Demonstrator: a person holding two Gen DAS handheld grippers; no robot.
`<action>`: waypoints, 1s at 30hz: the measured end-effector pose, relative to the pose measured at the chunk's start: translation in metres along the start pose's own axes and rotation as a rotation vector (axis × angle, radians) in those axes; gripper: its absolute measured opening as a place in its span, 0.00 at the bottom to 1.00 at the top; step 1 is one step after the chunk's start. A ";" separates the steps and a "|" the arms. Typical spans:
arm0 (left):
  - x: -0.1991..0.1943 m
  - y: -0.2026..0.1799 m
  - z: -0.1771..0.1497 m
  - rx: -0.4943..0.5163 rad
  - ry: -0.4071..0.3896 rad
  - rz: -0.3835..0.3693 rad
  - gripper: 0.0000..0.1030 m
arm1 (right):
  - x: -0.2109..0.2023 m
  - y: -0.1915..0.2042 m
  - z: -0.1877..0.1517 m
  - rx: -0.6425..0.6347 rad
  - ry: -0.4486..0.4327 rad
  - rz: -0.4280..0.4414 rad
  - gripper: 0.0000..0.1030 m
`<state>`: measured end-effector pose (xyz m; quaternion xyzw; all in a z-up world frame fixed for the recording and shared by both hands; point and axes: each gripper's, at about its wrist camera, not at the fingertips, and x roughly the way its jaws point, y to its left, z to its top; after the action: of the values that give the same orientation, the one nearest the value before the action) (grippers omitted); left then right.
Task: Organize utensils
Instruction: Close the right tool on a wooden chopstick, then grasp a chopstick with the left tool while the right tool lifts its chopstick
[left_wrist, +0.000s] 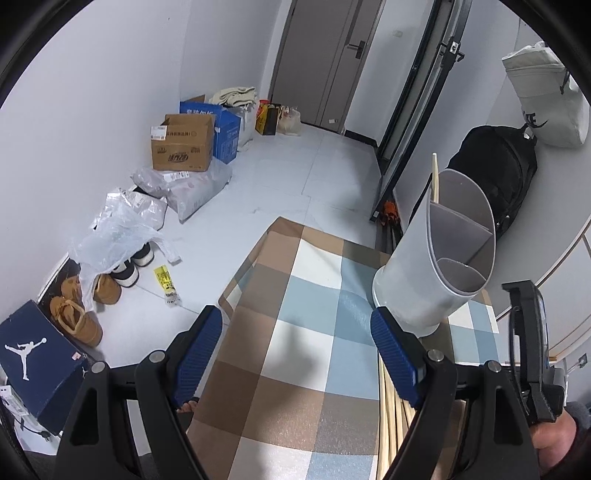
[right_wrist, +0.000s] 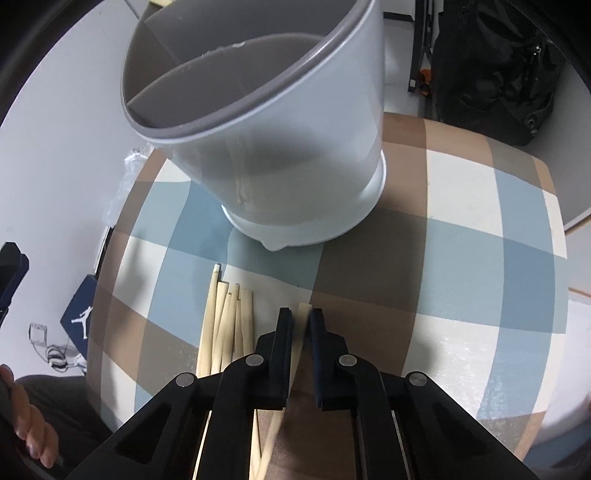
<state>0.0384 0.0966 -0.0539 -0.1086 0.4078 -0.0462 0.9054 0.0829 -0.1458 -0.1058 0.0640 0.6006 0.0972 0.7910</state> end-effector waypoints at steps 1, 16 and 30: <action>0.001 0.000 -0.001 -0.001 0.003 -0.001 0.77 | -0.002 -0.001 -0.001 0.004 -0.009 0.003 0.07; 0.031 -0.031 -0.017 0.097 0.186 -0.044 0.77 | -0.079 -0.013 -0.015 0.027 -0.270 0.169 0.05; 0.069 -0.069 -0.036 0.185 0.343 0.001 0.66 | -0.115 -0.045 -0.029 0.071 -0.426 0.214 0.06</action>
<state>0.0575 0.0116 -0.1107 -0.0153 0.5501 -0.1010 0.8288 0.0288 -0.2163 -0.0153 0.1740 0.4130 0.1435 0.8824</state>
